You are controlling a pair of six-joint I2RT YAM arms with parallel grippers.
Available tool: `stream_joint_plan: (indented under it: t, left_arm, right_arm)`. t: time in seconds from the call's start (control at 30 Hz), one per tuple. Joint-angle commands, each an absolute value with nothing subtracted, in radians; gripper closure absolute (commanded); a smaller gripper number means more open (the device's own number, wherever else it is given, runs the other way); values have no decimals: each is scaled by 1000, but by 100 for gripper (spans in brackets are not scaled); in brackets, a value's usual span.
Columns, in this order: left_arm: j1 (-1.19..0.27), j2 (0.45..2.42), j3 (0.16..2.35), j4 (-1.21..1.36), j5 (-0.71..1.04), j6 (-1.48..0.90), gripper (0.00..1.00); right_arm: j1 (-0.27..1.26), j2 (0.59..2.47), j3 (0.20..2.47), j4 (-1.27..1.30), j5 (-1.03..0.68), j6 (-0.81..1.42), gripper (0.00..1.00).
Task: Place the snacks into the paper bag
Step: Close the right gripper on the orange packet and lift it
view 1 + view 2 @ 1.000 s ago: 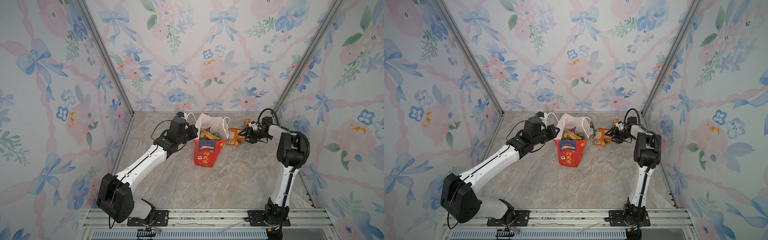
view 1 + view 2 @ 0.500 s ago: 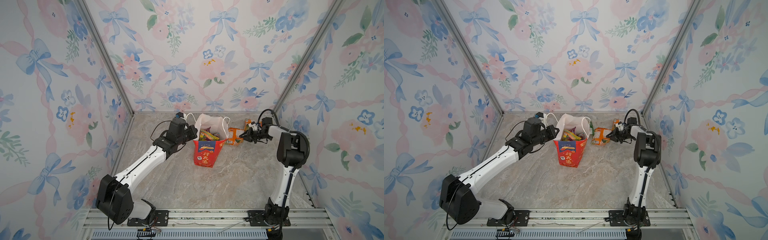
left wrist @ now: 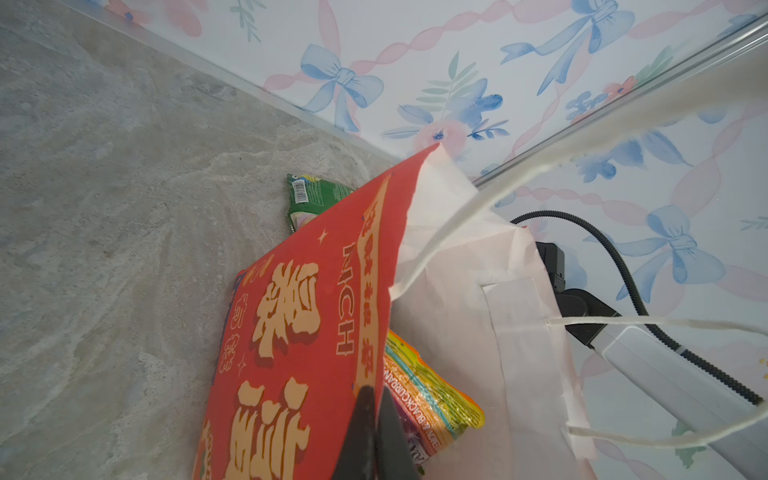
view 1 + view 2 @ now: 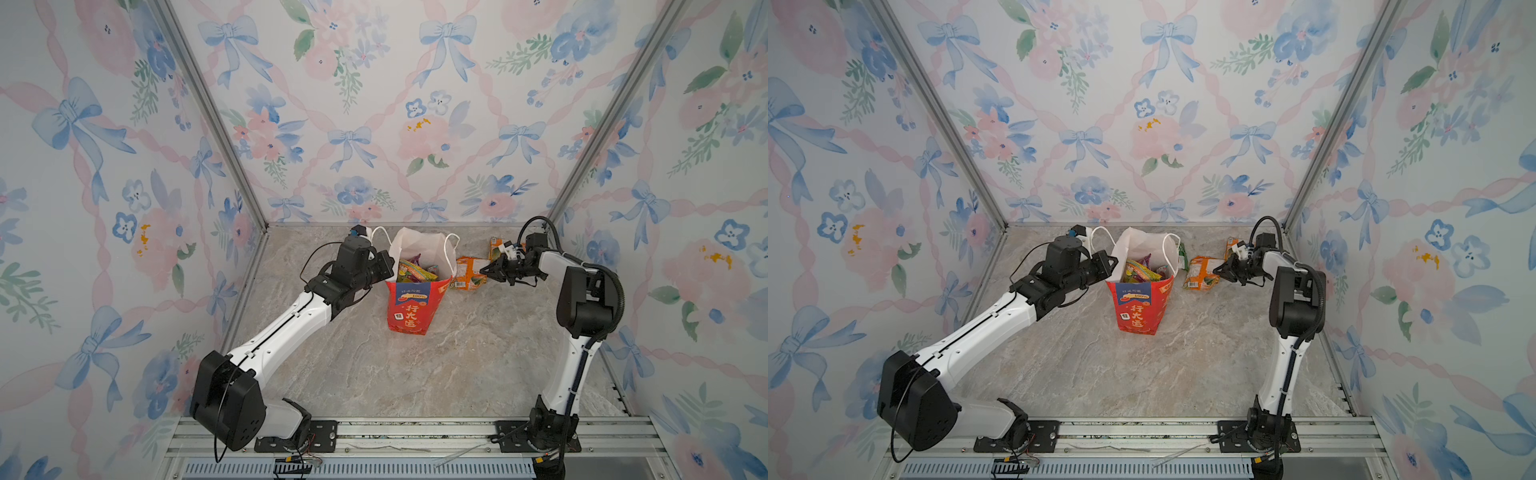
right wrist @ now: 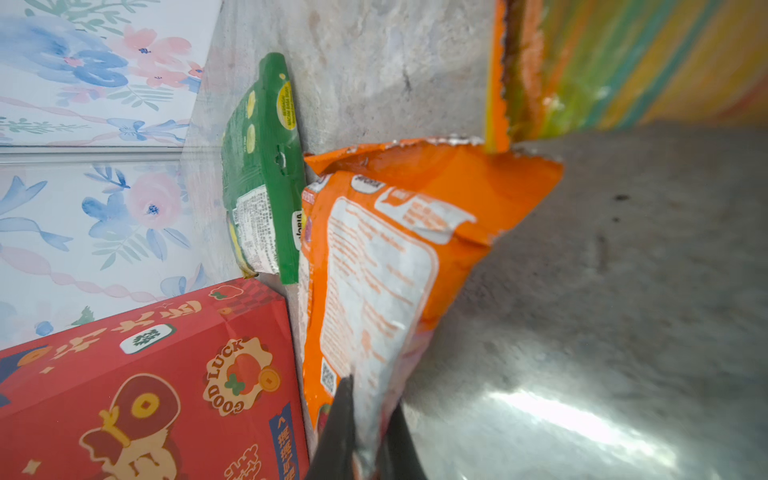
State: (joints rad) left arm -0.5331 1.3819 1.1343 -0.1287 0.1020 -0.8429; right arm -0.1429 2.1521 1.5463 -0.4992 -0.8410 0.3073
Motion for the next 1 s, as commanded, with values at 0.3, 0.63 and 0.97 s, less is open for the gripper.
stream_joint_plan:
  t: [0.3,0.63,0.97]
  left_arm:
    - [-529,1358,1125,-129,115,-846,100]
    - [-529,1363,1127,-129,120,-842,100]
    - [-528,1367,1132,-129,128,-842,100]
  right_arm:
    - [-144,1950,1526,-486,-902,341,100]
    - [-141,1805,1511,-417,-982,422,100]
    - [-113,1622,1574,-364,-1040,524,100]
